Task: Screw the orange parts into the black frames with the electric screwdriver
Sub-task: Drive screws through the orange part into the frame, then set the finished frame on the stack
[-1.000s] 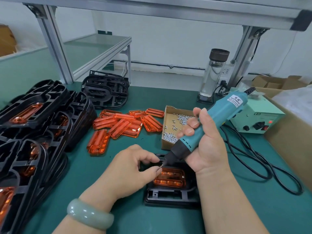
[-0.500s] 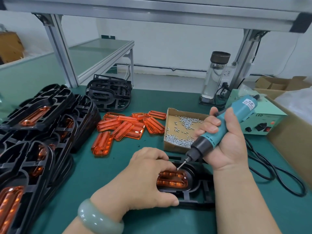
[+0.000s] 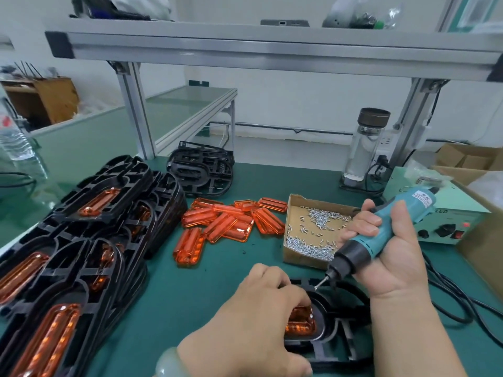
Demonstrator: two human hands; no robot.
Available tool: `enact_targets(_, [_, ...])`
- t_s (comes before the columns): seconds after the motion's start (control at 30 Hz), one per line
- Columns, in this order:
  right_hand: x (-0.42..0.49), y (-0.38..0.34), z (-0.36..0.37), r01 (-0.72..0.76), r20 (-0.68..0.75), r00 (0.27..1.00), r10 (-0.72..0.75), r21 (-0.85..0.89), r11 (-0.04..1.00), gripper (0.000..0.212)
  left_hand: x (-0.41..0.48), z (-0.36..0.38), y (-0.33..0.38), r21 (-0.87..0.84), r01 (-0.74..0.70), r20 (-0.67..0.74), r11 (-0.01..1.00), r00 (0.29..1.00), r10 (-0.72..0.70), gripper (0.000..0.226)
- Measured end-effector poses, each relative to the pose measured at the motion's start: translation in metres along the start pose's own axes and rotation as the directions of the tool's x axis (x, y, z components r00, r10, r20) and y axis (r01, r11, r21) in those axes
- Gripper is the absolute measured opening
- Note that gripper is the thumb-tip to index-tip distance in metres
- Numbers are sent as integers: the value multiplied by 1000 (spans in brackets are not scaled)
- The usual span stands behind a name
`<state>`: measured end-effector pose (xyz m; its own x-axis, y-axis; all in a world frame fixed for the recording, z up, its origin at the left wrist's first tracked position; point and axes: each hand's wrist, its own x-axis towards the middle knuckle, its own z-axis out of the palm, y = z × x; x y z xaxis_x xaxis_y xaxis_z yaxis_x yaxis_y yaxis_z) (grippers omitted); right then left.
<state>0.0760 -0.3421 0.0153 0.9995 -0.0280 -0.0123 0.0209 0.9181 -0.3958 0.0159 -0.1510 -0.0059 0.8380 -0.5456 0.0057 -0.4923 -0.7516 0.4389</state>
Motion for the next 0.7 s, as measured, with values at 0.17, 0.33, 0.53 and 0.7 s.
enact_targets(0.17, [0,-2,-2,-32,26,999,31,24,999,53,-13,-30,-8,190,48,-65,981,997,-37,73])
enact_targets(0.33, [0,-2,-2,-39,45,998,37,38,999,64,-30,-89,-24,349,239,-187,906,965,-183,83])
enact_targets(0.53, [0,3,1,-77,-26,997,76,-14,997,53,-36,-159,-51,242,525,-432,816,811,-394,87])
enact_targets(0.7, [0,8,0,-116,4,993,117,-36,993,69,-33,-191,-101,56,728,-572,684,585,-575,81])
